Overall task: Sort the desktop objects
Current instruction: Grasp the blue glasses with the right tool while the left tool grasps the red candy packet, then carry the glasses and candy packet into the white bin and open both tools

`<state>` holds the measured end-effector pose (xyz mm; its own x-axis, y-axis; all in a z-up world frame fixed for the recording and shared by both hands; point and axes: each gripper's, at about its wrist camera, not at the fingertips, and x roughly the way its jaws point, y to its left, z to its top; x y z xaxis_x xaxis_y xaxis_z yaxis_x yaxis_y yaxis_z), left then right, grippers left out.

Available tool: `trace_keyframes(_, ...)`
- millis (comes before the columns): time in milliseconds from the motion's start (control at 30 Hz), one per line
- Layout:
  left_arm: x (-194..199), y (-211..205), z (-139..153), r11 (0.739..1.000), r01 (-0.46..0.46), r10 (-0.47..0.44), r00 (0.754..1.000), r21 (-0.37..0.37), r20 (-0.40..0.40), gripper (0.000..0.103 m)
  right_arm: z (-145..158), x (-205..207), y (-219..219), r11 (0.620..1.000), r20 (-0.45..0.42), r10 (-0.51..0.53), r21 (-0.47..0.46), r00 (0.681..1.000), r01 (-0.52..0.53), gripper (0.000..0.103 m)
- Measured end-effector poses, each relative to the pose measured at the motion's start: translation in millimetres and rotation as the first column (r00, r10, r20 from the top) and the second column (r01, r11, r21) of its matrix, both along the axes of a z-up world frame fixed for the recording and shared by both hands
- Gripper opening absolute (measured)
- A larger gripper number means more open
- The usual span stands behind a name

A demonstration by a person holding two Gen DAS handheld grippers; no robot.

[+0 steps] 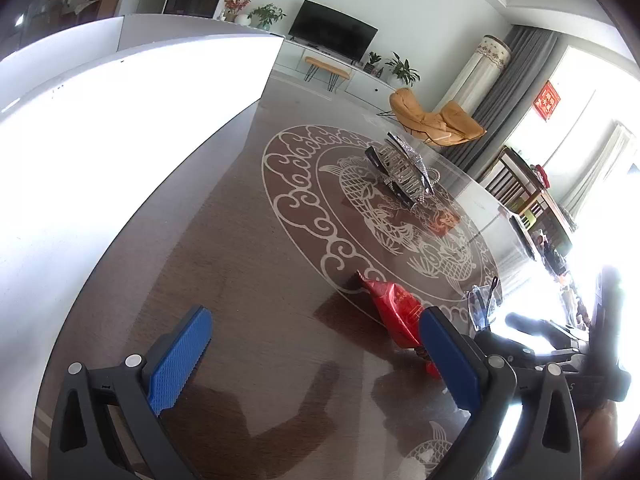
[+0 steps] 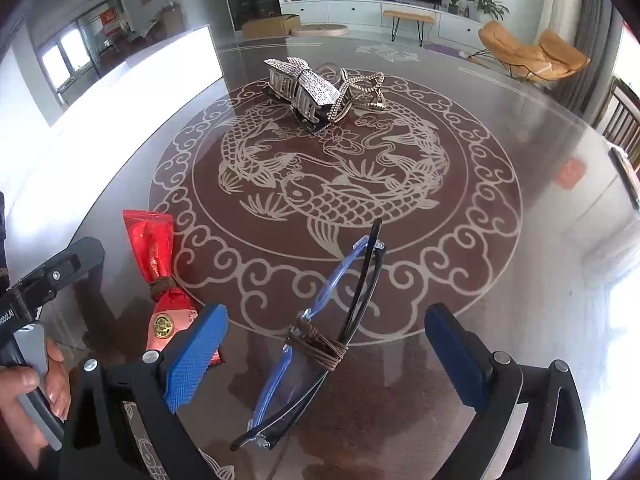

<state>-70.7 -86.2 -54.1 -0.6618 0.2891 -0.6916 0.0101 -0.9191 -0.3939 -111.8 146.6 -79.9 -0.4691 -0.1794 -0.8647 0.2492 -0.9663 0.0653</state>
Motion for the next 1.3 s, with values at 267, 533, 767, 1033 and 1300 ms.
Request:
trace_keyframes(267,2,30,2,0.994,0.107,-0.107,0.994,-0.004,0.032,0.103,-17,16,1,0.997,-0.061,0.051,0.067,0.997,-0.047,0.103)
trace_keyframes(533,-22,90,-3,0.98,0.04,-0.018,0.994,-0.195,0.112,0.103,-15,26,27,0.999,-0.112,0.003,0.048,0.994,0.003,0.103)
trace_keyframes(767,-9,98,-2,0.884,0.202,-0.189,0.979,-0.421,0.073,0.038,-13,17,28,0.991,-0.011,0.11,0.073,0.994,-0.108,0.103)
trace_keyframes(1033,10,57,9,0.908,0.276,-0.262,0.961,-0.314,0.085,0.026,-3,0,2,0.979,0.101,0.198,0.023,0.975,-0.201,0.075)
trace_keyframes(1300,36,37,51,0.943,0.219,-0.232,0.972,-0.252,-0.022,0.026,17,12,-2,0.977,0.068,0.203,0.055,0.977,-0.207,0.029)
